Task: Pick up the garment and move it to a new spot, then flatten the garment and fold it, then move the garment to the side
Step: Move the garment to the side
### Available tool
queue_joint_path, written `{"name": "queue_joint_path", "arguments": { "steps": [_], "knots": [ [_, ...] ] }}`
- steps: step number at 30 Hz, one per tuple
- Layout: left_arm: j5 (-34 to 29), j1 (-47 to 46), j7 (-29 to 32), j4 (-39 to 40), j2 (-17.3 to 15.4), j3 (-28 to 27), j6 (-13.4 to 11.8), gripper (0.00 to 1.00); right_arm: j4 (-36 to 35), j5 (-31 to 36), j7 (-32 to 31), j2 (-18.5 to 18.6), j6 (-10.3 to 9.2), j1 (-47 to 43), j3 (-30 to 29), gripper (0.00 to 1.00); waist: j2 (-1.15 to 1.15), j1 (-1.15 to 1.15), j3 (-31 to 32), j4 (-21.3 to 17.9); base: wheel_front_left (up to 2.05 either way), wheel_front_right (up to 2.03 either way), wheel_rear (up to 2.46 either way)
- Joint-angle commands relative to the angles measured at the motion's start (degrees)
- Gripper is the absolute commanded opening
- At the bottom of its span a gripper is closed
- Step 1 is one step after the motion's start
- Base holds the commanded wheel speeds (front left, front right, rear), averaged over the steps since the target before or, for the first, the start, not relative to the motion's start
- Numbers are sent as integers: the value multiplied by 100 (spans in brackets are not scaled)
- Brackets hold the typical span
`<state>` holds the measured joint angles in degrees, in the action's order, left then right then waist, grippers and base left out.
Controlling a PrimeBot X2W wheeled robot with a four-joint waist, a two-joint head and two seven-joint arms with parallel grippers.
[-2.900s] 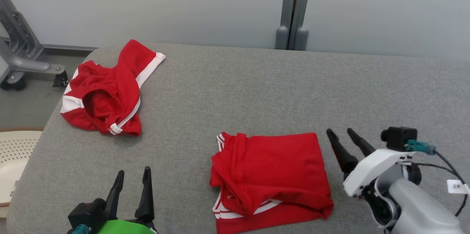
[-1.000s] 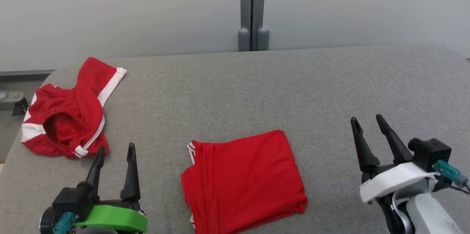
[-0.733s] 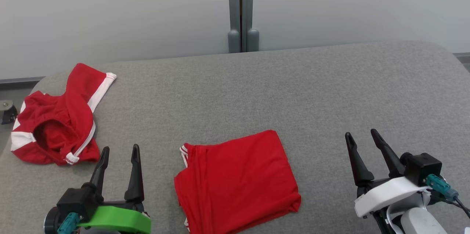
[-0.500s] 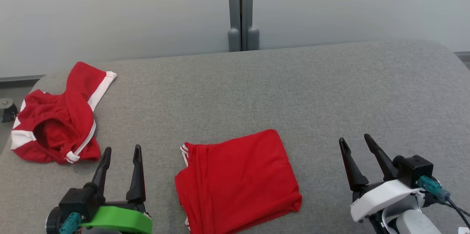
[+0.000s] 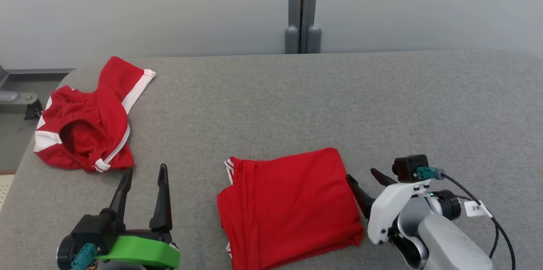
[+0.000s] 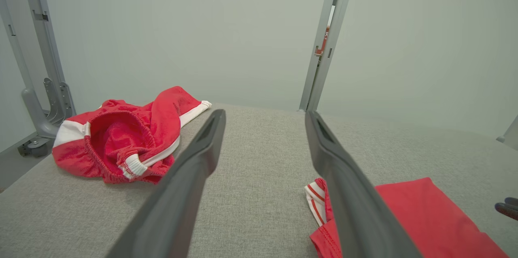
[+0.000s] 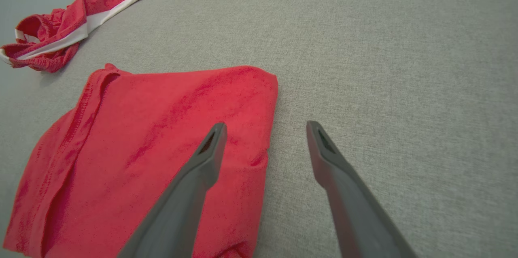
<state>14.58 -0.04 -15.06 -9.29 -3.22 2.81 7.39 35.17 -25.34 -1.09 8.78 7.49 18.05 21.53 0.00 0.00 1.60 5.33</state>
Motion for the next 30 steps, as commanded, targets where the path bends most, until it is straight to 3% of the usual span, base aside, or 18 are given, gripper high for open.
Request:
{"name": "queue_joint_path", "arguments": {
  "steps": [1, 12, 21, 22, 23, 24, 25, 30],
  "knots": [
    [56, -94, -13, 9, -7, 14, 16, 100, 113, -133, -148, -32, -1, 176, 21, 100, 0, 0, -37, 142, 0, 0, 0],
    [91, -97, -13, -51, 6, 50, 16, 100, 1402, -292, -1379, -152, -1, 772, 188, 100, 0, 0, -72, 634, 0, 0, 0],
    [95, -152, -14, -70, -61, 33, 16, 100, 1676, -810, -1839, -251, 2, 826, 568, 100, 0, 0, -161, 711, 0, 0, 0],
    [88, -162, -14, -75, -61, 46, 16, 100, 1683, -880, -1802, -240, 2, 849, 605, 59, 0, 0, -168, 714, 0, 0, 0],
    [87, -178, -14, -79, -61, 57, 16, 100, 1677, -938, -1719, -235, 2, 888, 635, 33, 0, 0, -174, 713, 0, 0, 0],
    [87, -188, -14, -80, -60, 64, 16, 100, 1659, -978, -1636, -220, 2, 928, 648, 21, 0, 0, -174, 708, 0, 0, 0],
    [86, -190, -13, -82, -58, 69, 16, 100, 1631, -1025, -1544, -205, 1, 970, 655, 0, 0, 0, -172, 701, 0, 0, 0],
    [88, -139, -14, -72, -62, 82, 16, 100, 1453, -1167, -847, -42, -1, 1249, 695, 0, 0, 0, -128, 529, 0, 0, 0]
  ]
}}
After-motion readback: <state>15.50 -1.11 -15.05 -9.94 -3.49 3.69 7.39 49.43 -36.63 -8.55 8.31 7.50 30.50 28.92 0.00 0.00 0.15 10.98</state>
